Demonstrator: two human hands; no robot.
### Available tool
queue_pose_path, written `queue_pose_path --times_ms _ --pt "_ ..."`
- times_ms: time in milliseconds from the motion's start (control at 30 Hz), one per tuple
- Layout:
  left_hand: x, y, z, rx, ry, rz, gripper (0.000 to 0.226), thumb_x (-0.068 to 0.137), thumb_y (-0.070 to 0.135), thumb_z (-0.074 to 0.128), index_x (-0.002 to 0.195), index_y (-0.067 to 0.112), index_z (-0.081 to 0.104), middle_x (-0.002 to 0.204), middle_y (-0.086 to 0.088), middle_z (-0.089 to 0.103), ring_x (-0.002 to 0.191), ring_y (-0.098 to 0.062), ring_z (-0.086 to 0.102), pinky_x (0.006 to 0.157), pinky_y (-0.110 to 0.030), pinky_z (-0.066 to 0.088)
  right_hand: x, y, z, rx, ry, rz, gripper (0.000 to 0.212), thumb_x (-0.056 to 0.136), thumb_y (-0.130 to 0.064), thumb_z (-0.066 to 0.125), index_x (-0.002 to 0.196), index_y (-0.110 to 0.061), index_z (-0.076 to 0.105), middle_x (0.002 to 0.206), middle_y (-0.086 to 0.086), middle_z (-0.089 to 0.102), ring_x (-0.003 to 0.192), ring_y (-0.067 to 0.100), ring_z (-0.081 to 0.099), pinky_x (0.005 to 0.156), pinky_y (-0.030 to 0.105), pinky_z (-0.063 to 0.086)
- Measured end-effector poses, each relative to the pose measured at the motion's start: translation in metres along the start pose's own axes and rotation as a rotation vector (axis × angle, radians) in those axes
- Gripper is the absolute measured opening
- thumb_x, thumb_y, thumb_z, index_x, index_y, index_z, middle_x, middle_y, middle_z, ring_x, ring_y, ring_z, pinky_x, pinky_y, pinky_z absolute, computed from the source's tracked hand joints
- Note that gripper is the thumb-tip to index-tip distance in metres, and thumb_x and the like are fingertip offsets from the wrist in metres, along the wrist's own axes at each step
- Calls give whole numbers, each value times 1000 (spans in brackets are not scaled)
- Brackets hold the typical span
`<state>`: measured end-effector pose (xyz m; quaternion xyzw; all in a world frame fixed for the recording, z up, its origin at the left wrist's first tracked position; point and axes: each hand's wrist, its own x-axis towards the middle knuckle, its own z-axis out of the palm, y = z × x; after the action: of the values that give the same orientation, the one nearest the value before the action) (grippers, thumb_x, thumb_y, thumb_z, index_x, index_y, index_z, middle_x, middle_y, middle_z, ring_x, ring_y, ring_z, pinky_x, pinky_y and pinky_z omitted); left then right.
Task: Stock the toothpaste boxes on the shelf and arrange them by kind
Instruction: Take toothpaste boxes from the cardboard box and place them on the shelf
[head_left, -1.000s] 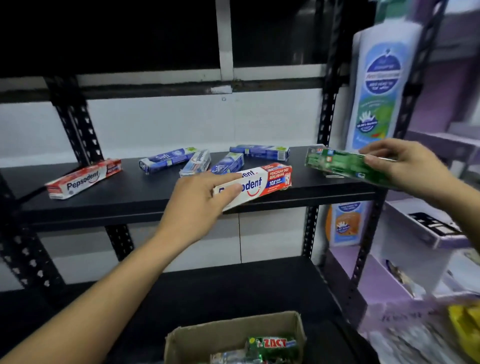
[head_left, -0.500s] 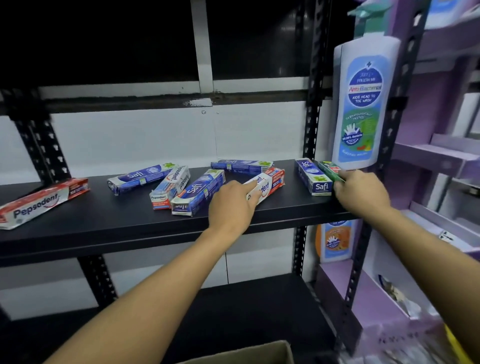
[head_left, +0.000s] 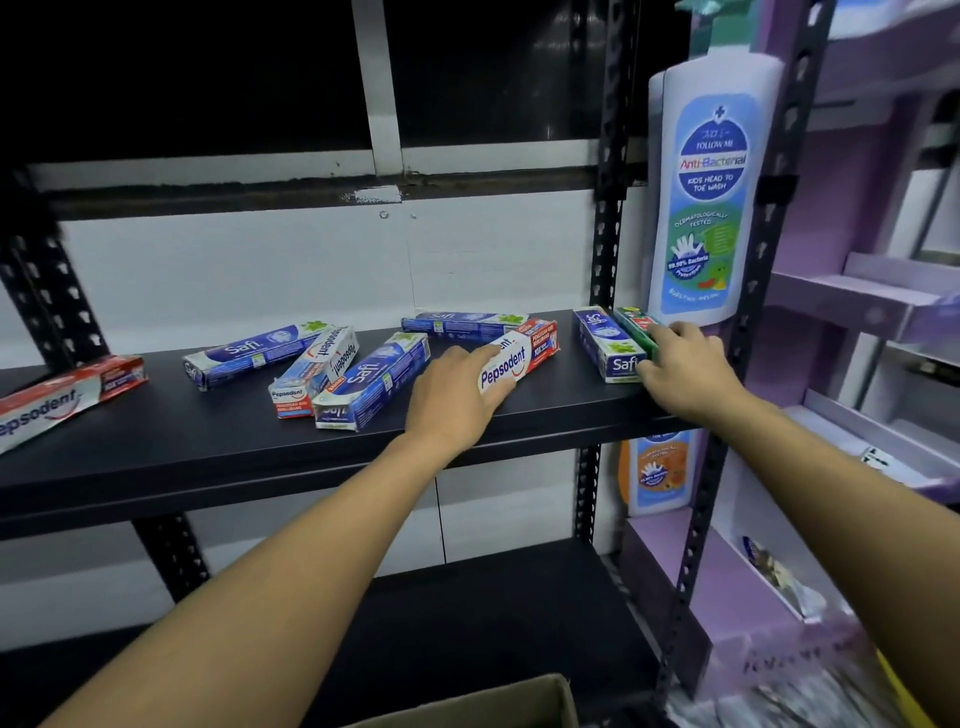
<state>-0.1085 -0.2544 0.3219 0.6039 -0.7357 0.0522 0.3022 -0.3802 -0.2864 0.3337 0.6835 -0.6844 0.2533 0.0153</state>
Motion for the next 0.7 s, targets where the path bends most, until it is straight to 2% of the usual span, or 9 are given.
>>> queue_pose_path --times_ms 67,200,267,333,433,567,700 --pt "-4 -1 -1 -18 -15 7 64 93 51 60 149 25 42 141 -5 49 123 -24 50 98 -42 46 -13 -3 -5 -17 9 3 58 92 -33 52 144 -15 35 146 15 35 126 42 34 102 49 37" --pt "-18 -4 -8 -34 59 26 72 89 50 64 149 20 37 147 -3 44 129 -26 45 103 -48 43 -48 -13 -7 -155 245 -10 55 84 -34 56 133 -12 43 142 15 41 115 41 41 91 50 43" --pt "-32 -4 -12 -16 103 52 72 88 51 63 148 21 37 149 0 42 133 -25 41 107 -49 40 -65 -21 -4 -162 301 -54 50 80 -30 57 126 -11 48 138 15 44 109 41 43 85 48 42" --pt "-51 -4 -17 -6 169 100 68 89 49 62 146 21 41 151 3 41 136 -21 38 110 -46 36 -83 -32 0 -177 363 -102 48 76 -28 58 121 -12 52 138 15 45 110 40 42 88 47 39" --pt "-82 -2 -26 -6 297 180 57 88 43 62 139 21 49 144 5 47 131 -19 42 104 -41 37 -109 -53 6 -165 444 -178 48 74 -31 61 120 -17 55 138 11 45 116 37 41 93 47 34" --pt "-120 -13 -30 47 329 231 42 85 37 65 124 20 59 124 6 58 111 -20 51 90 -37 41 -141 -85 28 -37 389 -314 44 76 -33 62 118 -20 58 128 5 50 111 32 45 86 43 39" --pt "-161 -43 -14 101 150 176 35 88 40 63 119 23 60 116 9 59 105 -18 52 89 -38 41 -175 -108 78 -33 209 -472 39 80 -35 58 116 -19 57 120 4 51 105 29 47 82 42 41"
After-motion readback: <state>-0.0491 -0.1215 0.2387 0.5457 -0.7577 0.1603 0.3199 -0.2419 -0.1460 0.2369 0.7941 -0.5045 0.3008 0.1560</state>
